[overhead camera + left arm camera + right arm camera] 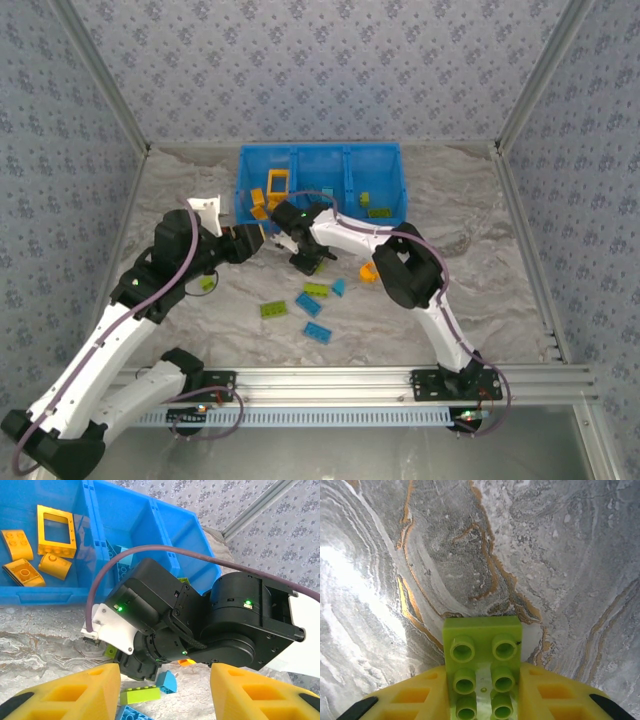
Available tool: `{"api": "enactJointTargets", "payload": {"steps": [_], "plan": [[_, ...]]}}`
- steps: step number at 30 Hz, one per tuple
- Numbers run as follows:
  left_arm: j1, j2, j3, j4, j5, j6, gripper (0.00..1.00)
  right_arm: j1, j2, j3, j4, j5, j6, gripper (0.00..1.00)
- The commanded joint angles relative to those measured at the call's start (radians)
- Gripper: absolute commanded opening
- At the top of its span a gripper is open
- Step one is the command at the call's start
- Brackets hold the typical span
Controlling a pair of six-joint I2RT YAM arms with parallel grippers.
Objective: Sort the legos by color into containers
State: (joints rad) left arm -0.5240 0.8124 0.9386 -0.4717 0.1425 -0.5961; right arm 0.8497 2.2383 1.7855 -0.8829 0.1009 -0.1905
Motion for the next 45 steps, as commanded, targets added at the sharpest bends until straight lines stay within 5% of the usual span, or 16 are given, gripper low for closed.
{"api": "enactJointTargets", "payload": {"steps": [1,8,16,31,45], "plan": [[-0.007,-0.004,0.031,0.007,0.023,-0.003,0.5,-0.014,-0.095,-0.042,0.009,0.046,0.038,0.35],[-0.127,0.048,0.076,0.043,-0.023,0.016,0.5,-0.081,-0.355,-0.135,0.035,0.052,0.114,0.35],[-0.252,0.178,0.122,0.161,-0.068,0.01,0.49,-0.292,-0.536,-0.211,0.045,0.043,0.283,0.38],[-0.327,0.29,0.16,0.226,-0.099,0.02,0.48,-0.462,0.013,0.36,-0.209,0.192,0.529,0.37],[-0.364,0.267,0.159,0.285,-0.153,0.019,0.48,-0.475,0.241,0.556,-0.242,0.274,0.549,0.39]]}}
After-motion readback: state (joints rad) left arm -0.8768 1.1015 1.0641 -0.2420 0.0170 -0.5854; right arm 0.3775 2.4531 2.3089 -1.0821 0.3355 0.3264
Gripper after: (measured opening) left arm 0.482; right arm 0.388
